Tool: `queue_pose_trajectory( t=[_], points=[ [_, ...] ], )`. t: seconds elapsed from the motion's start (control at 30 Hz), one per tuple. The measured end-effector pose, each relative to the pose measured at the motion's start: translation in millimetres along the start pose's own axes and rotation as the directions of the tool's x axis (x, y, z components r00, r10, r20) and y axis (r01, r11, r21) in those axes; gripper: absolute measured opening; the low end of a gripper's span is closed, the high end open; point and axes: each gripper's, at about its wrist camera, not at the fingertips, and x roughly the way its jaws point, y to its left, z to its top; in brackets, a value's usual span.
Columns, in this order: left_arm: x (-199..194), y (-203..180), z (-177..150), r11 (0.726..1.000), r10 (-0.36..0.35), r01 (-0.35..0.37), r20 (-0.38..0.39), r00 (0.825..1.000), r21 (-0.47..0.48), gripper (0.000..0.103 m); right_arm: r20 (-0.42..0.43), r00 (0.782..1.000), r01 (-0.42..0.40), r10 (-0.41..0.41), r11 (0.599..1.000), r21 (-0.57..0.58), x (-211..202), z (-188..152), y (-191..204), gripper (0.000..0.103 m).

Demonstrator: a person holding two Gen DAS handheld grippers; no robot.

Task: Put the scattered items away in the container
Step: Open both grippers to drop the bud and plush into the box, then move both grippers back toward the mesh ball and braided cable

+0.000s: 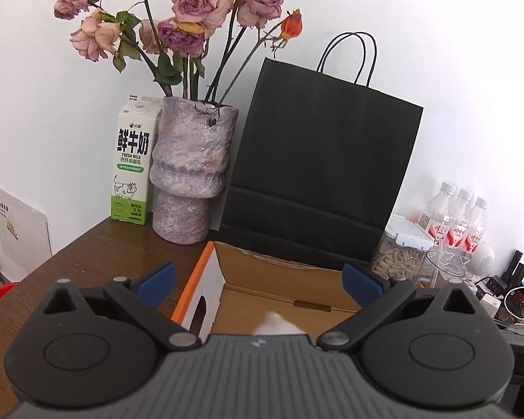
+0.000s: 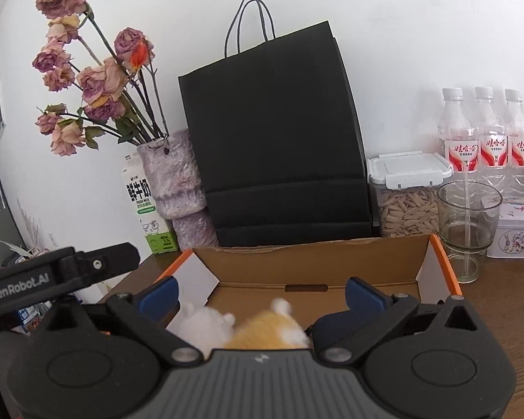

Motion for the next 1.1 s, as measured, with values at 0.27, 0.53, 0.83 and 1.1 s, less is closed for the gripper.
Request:
queue_pose_trajectory(
  t=[0.27, 0.53, 0.83, 1.1],
  points=[
    [-3.0, 0.4, 2.1, 1.0, -0.002, 0.002, 0.001, 1.0, -0.003, 0.103, 0.025, 0.999, 0.023, -0.022, 0.999, -0.033, -8.7, 2.5, 5.2, 0.102],
    [-25.9, 1.2, 4.1, 0.999, -0.026, 0.024, 0.043, 0.999, 0.039, 0.103, 0.067, 0.997, 0.043, -0.038, 0.996, -0.073, -45.1, 2.3, 9.0, 0.102],
    [-63.0, 9.2, 1.1, 0.998, -0.035, 0.03, 0.091, 0.995, 0.059, 0.103, 0.085, 0.993, 0.09, -0.079, 0.986, -0.143, -88.8, -8.4, 18.4, 0.103],
    [-88.7, 21.8, -11.9, 0.996, -0.017, 0.011, 0.075, 0.997, 0.089, 0.103, 0.029, 0.994, 0.112, -0.108, 0.973, -0.202, -114.5, -37.5, 19.3, 0.103]
  ],
)
